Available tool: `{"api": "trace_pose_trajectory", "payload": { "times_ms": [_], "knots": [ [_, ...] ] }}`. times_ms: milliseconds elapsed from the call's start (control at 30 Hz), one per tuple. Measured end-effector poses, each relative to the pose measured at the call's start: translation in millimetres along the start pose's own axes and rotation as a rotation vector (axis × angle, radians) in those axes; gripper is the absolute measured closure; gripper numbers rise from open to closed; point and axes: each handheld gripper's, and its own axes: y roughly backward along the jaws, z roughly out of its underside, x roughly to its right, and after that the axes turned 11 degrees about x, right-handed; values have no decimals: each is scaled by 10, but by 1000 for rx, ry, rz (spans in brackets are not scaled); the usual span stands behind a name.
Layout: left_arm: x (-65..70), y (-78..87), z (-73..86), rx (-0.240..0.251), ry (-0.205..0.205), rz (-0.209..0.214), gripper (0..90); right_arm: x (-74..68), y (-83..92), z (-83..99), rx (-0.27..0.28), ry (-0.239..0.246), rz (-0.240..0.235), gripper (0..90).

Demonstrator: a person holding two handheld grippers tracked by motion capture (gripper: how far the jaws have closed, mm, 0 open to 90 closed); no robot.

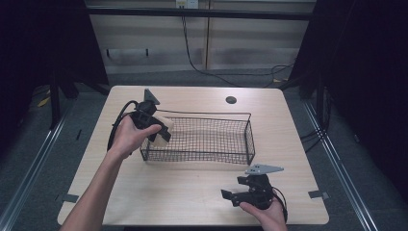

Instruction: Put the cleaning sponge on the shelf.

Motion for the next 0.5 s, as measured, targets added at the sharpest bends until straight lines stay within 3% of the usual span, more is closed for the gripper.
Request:
{"api": "trace_pose_trajectory", "payload": {
  "times_ms": [67, 233, 500],
  "knots": [
    [-27, -34, 11, -1, 17, 1, 301, 3, 1, 1, 1, -1, -1, 162],
    [-65, -95, 32, -18, 7, -35, 301, 2, -1, 0, -2, -6, -3, 162],
    [-101, -156, 3, -31, 45, -40, 301, -10, -6, 3, -2, 5, -9, 162]
  ]
}}
